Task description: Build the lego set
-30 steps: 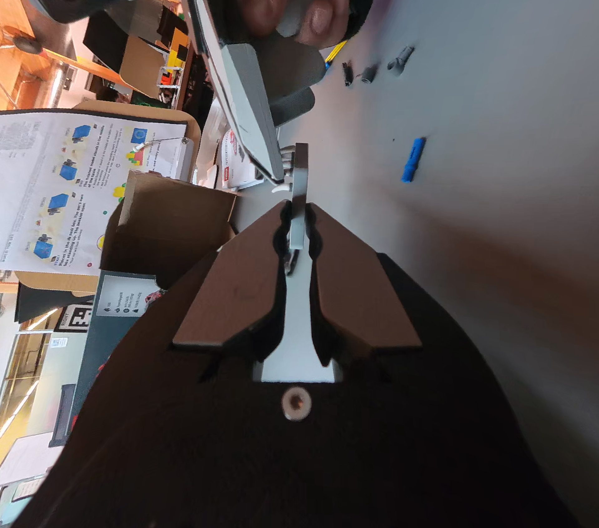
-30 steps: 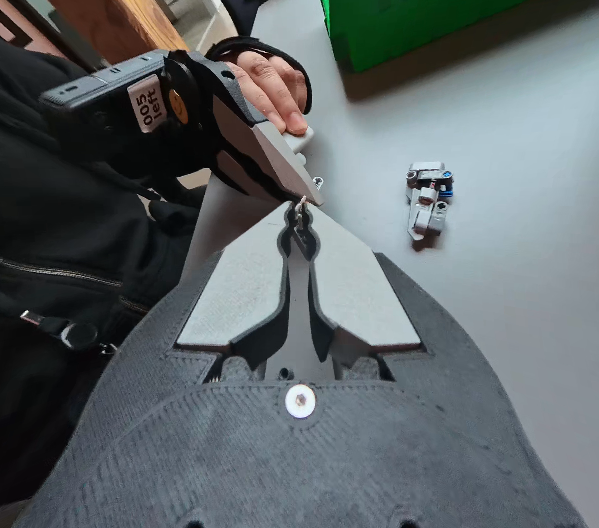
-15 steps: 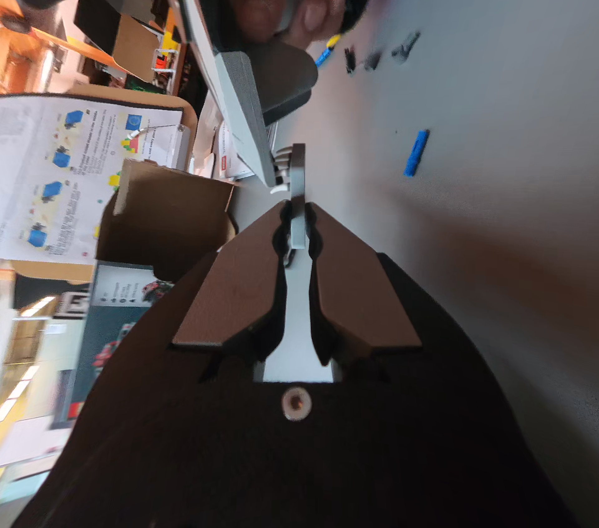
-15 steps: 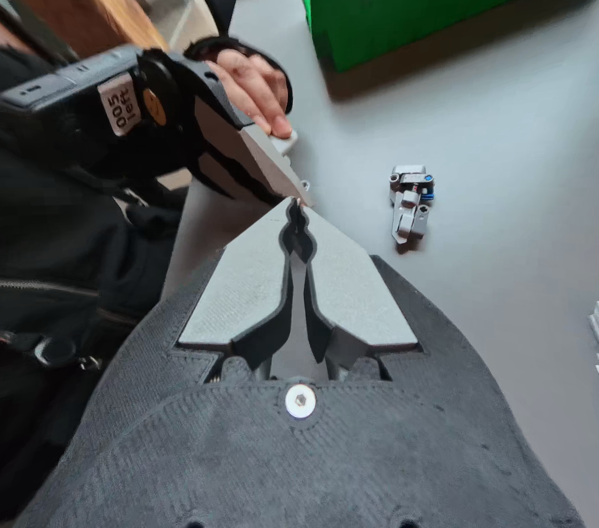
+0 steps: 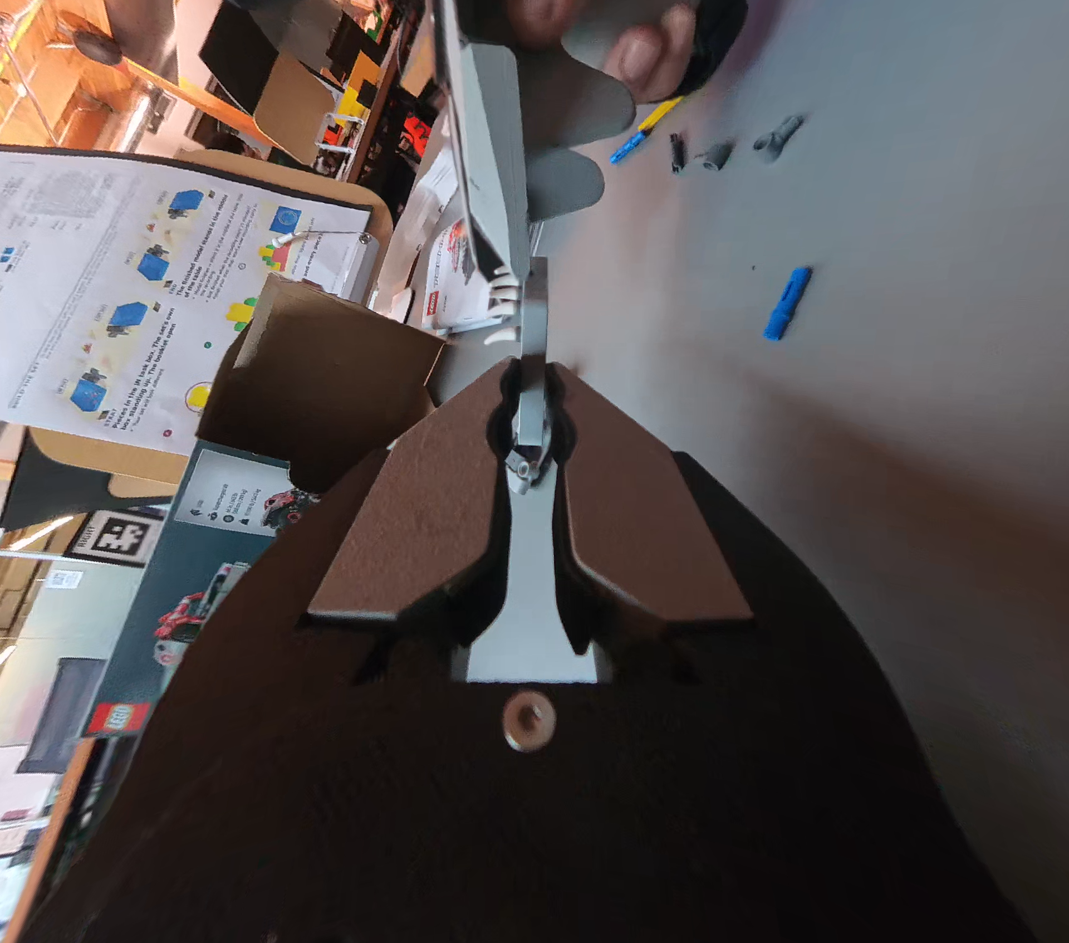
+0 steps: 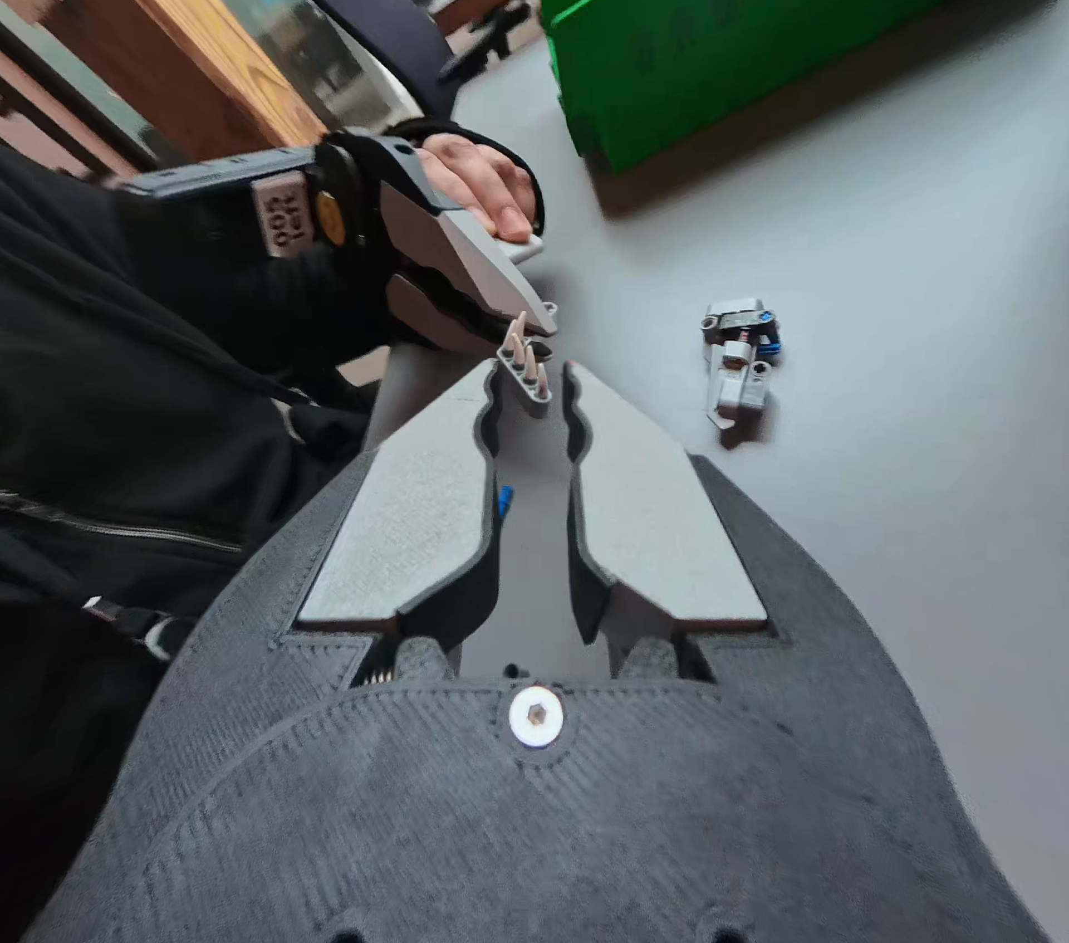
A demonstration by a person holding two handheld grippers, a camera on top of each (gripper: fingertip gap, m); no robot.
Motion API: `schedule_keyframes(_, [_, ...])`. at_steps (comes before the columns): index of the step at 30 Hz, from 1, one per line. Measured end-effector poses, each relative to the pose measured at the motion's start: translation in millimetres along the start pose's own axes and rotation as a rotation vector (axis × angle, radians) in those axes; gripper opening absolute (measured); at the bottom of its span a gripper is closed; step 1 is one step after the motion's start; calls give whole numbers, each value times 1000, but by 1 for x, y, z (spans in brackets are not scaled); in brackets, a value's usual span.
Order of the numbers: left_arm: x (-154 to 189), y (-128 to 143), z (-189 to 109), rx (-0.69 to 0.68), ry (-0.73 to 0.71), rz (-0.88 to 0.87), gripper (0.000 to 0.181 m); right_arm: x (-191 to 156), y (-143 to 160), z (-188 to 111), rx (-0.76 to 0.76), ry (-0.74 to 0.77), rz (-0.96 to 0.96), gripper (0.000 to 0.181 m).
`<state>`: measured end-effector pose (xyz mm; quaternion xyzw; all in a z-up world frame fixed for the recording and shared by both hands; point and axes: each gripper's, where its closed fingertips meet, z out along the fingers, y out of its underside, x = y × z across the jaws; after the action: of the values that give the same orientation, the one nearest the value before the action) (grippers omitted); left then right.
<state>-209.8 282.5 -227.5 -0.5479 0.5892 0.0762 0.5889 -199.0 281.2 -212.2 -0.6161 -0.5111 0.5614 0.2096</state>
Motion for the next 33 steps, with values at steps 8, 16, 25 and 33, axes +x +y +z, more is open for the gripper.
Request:
schedule_keyframes(8, [2, -9, -3, 70, 45, -83, 6, -12, -6, -4, 49, -148, 91, 0])
schedule_keyframes(16, [26, -15, 2, 22, 106, 20, 6, 14, -50, -44, 360, -37, 154, 0])
schedule_keyframes(25, [13, 1, 4, -17, 67, -33, 6, 46, 12, -9, -43, 246, 61, 18])
schedule_keyframes(33, [12, 26, 10, -117, 97, -144, 6, 74, 43, -19, -204, 398, 93, 30])
